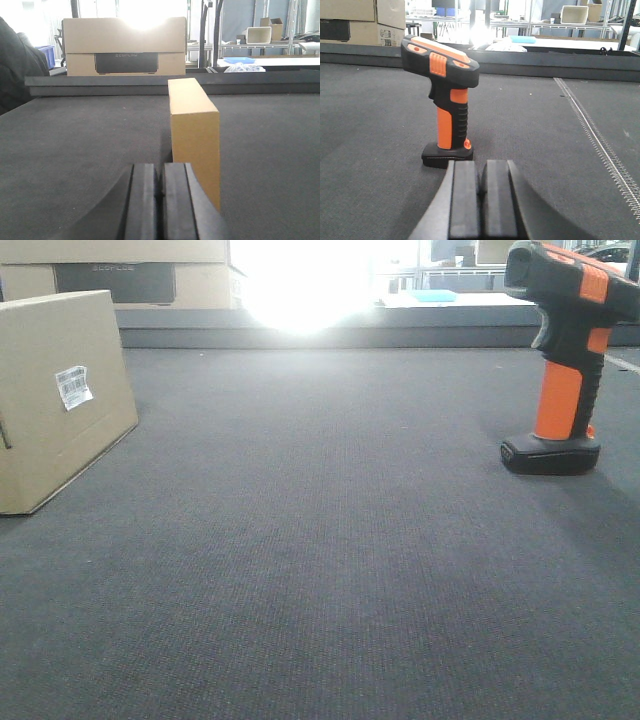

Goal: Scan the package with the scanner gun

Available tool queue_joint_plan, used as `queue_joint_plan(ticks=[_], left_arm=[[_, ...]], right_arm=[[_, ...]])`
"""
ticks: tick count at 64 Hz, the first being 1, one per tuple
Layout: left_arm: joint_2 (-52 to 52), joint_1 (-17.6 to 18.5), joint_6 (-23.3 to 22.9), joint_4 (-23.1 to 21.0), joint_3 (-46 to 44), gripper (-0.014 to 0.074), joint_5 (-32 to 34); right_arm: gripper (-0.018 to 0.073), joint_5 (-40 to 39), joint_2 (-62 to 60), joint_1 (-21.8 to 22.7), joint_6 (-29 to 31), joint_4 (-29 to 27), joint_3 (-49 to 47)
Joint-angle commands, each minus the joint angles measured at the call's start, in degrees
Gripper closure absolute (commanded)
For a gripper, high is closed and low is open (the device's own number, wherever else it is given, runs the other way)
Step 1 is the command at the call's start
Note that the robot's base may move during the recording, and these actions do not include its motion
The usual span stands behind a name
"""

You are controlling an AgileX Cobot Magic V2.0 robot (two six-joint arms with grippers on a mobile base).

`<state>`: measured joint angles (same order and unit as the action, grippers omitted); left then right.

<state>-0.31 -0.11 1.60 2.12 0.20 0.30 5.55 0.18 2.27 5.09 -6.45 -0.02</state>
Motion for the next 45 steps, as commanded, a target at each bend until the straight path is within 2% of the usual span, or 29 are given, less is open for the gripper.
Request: queue_joint_plan(ticks=[1, 45], left_arm=[[0.31, -0.24, 0.12, -0.40, -0.20, 0.0707, 0.99], [0.31, -0.24, 0.12, -0.40, -0.20, 0.0707, 0.99]], right_arm=[[0.0713, -1.26, -0.18, -0.12, 0.08, 0.49, 0.02], [0.0713, -1.37, -0.18, -0.13, 0.08, 0.49, 0.02]])
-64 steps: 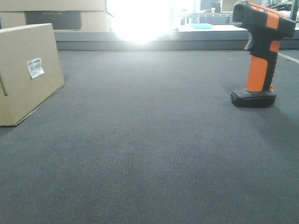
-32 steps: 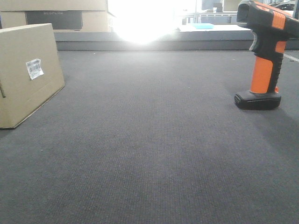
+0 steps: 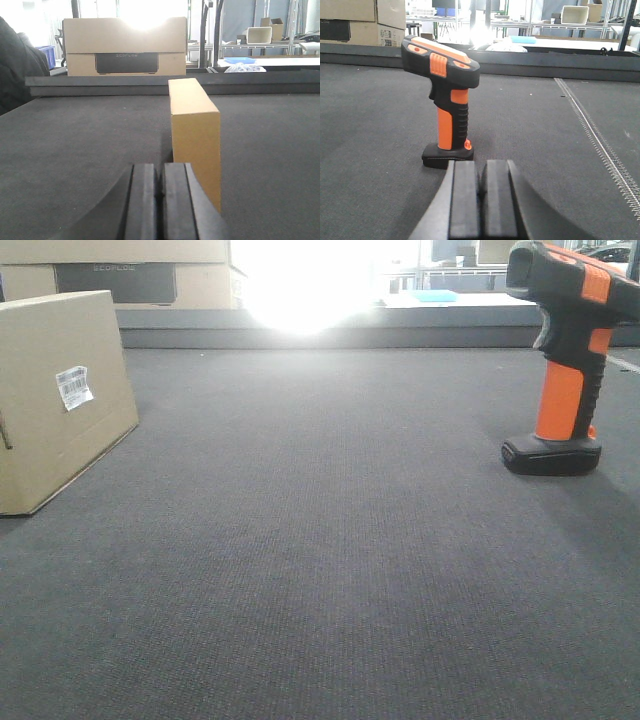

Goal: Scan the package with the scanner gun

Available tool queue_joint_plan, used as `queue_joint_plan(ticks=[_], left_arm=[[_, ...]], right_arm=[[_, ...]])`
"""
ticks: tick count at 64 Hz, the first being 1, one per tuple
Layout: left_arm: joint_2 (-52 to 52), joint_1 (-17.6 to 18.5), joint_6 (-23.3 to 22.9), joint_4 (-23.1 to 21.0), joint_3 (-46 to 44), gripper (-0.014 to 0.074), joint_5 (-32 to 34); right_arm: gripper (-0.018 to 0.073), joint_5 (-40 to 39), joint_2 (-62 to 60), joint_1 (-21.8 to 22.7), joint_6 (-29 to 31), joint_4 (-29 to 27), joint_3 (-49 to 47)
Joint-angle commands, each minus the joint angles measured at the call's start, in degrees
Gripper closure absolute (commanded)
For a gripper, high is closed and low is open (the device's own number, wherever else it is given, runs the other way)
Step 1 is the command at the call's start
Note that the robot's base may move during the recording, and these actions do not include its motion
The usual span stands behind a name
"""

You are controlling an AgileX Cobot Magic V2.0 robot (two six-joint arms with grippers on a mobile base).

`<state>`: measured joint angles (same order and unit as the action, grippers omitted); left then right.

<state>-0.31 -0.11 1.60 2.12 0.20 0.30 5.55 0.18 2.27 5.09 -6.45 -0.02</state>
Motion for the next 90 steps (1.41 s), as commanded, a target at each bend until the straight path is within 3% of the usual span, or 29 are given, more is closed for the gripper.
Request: queue_joint_plan(ticks=[1, 27, 39, 43, 51, 60, 66, 71, 78, 82, 90], left_arm=[[0.31, -0.24, 0.12, -0.40, -0.20, 0.0707, 0.99], [0.31, -0.23, 0.12, -0.40, -0.20, 0.0707, 3.71], [0.31, -0.23, 0.12, -0.40, -0.20, 0.0707, 14.96], [0.31, -0.23, 0.12, -0.40, -1.52, 0.0707, 15.98], [0.31, -0.23, 0.12, -0.40, -11.22, 0.0707, 6.70], [-5.06, -0.23, 0.12, -0.03, -25.43, 0.0685, -5.80], [-10.93, -0.23, 0.12, 0.24, -32.40, 0.0572, -12.70], [-16.80, -0.23, 0.12, 0.24, -36.16, 0.0413, -15.19], [-23.42, -0.12, 0.12, -0.50, -38.69, 0.0208, -15.19], [-26.84, 1.05, 0.12, -0.56, -39.63, 0.0118, -15.19], [-32.50, 3.93, 0.12, -0.89, -41.61, 0.0043, -16.54]], right_arm=[[0.0713, -1.37, -0.18, -0.13, 0.08, 0.49, 0.02], [0.0713, -3.22, -0.18, -0.13, 0.08, 0.49, 0.02], [0.0713, -13.10, -0.18, -0.13, 0.08, 0.49, 0.02], [0.0713, -13.37, -0.18, -0.13, 0.08, 0.49, -1.27], [0.0713, -7.53, -0.18, -0.13, 0.08, 0.49, -10.40], [0.0713, 5.04, 4.26, -0.13, 0.08, 0.49, -22.48], [0.0713, 8.67, 9.92, -0.13, 0.08, 0.49, -28.23], [0.0705, 8.66, 14.74, -0.13, 0.08, 0.49, -30.78], [0.0582, 6.74, 20.37, -0.13, 0.08, 0.49, -31.56], [0.0426, 6.33, 22.92, -0.13, 0.08, 0.49, -31.56], [0.0115, 6.13, 26.01, -0.13, 0.08, 0.49, -31.56]])
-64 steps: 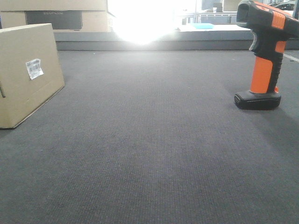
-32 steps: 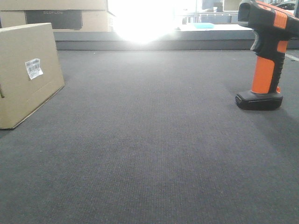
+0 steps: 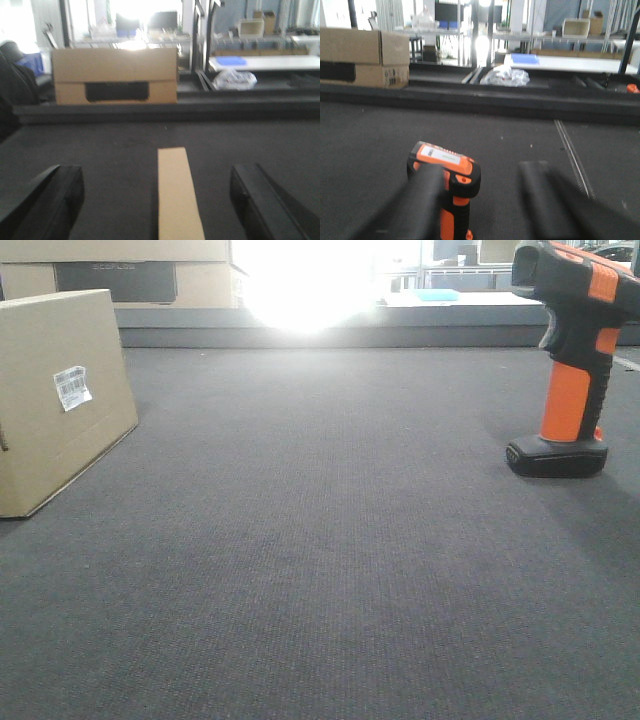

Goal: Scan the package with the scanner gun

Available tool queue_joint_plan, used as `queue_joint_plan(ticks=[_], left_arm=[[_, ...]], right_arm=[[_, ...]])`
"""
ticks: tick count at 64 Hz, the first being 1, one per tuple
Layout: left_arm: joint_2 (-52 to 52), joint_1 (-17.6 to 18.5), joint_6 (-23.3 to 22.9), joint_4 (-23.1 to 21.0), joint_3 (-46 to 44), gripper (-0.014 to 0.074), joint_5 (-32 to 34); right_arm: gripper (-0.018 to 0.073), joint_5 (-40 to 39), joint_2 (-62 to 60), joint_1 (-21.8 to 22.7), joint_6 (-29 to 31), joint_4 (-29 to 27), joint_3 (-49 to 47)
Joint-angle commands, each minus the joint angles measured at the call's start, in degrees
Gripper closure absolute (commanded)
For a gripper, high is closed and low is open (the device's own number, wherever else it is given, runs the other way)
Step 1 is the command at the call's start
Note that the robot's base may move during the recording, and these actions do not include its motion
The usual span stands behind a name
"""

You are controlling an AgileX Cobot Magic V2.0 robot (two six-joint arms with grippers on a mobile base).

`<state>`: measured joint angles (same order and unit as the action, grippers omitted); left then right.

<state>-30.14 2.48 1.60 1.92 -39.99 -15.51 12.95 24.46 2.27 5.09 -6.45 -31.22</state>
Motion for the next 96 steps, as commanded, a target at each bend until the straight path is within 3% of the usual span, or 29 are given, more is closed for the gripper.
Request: queue_joint_plan(ticks=[1, 5, 30, 36, 48, 60, 69, 96], left_arm=[[-4.10, 1.86, 0.12, -0.86, -2.34, 0.0037, -1.98], [-7.20, 2.48, 0.12, -1.92, -4.99, 0.0020, -5.86], [-37.81, 2.50, 0.12, -3.09, -37.49, 0.0015, -40.67], [-45.05, 2.50, 0.12, -3.09, -44.43, 0.0015, -45.32], [-56.84, 2.50, 0.12, -2.76, -53.06, 0.0015, -46.46], [-65.05, 1.82, 0.12, -2.67, -55.50, 0.0015, -46.46], [-68.73, 1.27, 0.12, -1.06, -55.50, 0.0015, -46.46], [-73.77, 0.13, 0.12, -1.92, -55.50, 0.0016, -46.85]], right_arm=[[0.0072, -1.27, 1.90, -0.13, 0.08, 0.49, -0.37], [-0.0018, -1.44, 2.32, -0.13, 0.08, 0.49, -0.37], [-0.0009, -2.87, 2.32, -0.13, 0.08, 0.49, -0.37], [-0.0009, -2.87, 2.32, -0.13, 0.08, 0.49, -0.37], [-0.0009, -2.48, 2.32, -0.13, 0.08, 0.39, -0.37], [-0.0009, -0.10, 2.32, -0.13, 0.08, -0.10, -0.37], [-0.0009, 0.04, 2.32, -0.13, 0.08, -0.10, -0.37], [-0.0009, -0.08, 2.32, -0.13, 0.08, -0.10, -0.13]])
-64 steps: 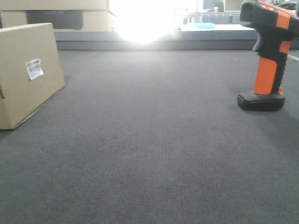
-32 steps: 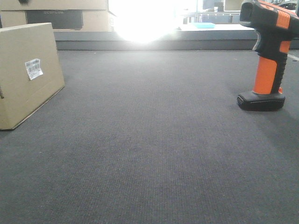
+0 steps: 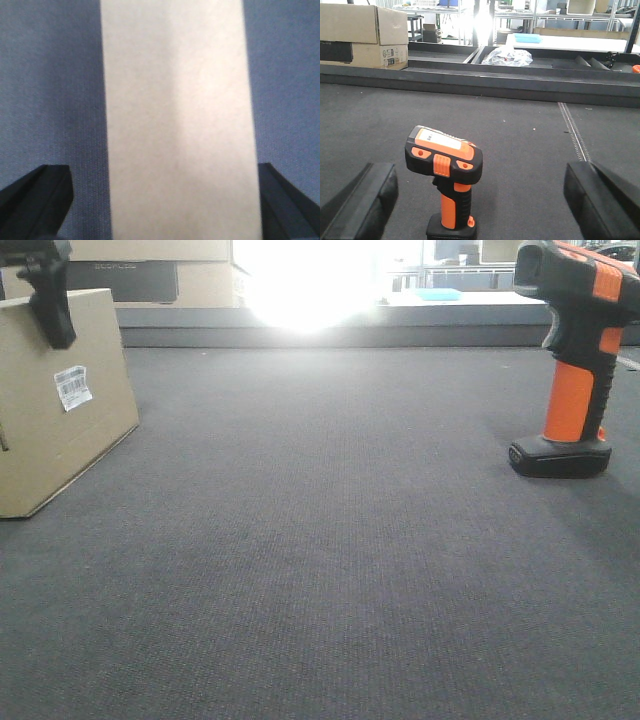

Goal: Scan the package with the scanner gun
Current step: 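Grasp the cardboard box with the left gripper and lift it, tilting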

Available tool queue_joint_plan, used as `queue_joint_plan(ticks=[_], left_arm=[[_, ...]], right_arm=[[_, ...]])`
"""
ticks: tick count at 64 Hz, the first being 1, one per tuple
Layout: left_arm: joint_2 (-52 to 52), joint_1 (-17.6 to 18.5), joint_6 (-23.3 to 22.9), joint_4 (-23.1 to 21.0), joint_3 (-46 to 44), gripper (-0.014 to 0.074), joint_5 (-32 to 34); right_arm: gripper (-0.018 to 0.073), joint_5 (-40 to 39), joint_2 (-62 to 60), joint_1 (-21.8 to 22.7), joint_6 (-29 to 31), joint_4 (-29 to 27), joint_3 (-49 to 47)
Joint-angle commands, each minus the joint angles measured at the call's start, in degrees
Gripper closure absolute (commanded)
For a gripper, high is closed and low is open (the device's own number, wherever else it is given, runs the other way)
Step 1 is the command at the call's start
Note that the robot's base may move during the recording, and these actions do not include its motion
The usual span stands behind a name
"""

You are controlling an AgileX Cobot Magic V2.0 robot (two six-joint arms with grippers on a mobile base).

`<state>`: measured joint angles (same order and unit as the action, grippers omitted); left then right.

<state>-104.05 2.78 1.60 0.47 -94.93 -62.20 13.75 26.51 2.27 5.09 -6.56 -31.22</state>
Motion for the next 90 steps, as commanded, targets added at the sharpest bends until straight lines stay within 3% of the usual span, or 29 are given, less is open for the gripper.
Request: queue_joint_plan(ticks=[1, 5, 9, 24, 33, 41, 62, 74, 78, 90], left_arm=[[0.14, -0.17, 0.12, -0.47, -0.60, 0.0017, -0.16], [0.25, -0.17, 0.12, -0.47, -0.69, 0.0035, -0.38], [0.25, -0.17, 0.12, -0.47, -0.69, 0.0108, -0.89], [1.10, -0.17, 0.12, -0.47, -1.14, 0.0706, -2.40], [2.73, -0.17, 0.12, -0.47, -4.02, 0.0707, -6.31], [5.77, -0.17, 0.12, -4.80, -5.88, 0.0707, -7.76], [15.60, -0.17, 1.34, -27.48, -0.74, 0.0707, -6.75], [19.41, -0.17, 1.34, -30.01, 7.72, 0.0707, -4.79], [20.23, -0.17, 1.34, -32.09, 11.36, 0.0707, -2.89], [20.29, -0.17, 1.34, -34.90, 17.28, 0.0707, 1.26]], right_arm=[[-0.0009, -0.88, 0.28, -0.13, 0.08, 0.00, -0.01], [-0.0009, -0.88, 0.28, -0.13, 0.08, 0.00, -0.01], [-0.0009, -0.88, 0.28, -0.13, 0.08, 0.00, -0.01], [-0.0009, -0.88, 0.28, -0.13, 0.08, 0.00, -0.01], [-0.0009, -0.88, 0.28, -0.79, 0.08, 0.00, -0.01], [-0.0009, -0.88, 0.28, -1.78, 0.08, 0.00, -0.01], [-0.0009, 0.26, 0.28, -3.35, 0.08, 0.00, -0.01], [-0.0009, 4.95, 0.28, -6.98, 0.08, -0.30, 0.20], [-0.0009, 5.11, 0.28, -7.60, 0.08, -2.81, 1.40], [-0.0009, -3.39, 0.28, -7.62, 0.08, -6.06, 8.20]])
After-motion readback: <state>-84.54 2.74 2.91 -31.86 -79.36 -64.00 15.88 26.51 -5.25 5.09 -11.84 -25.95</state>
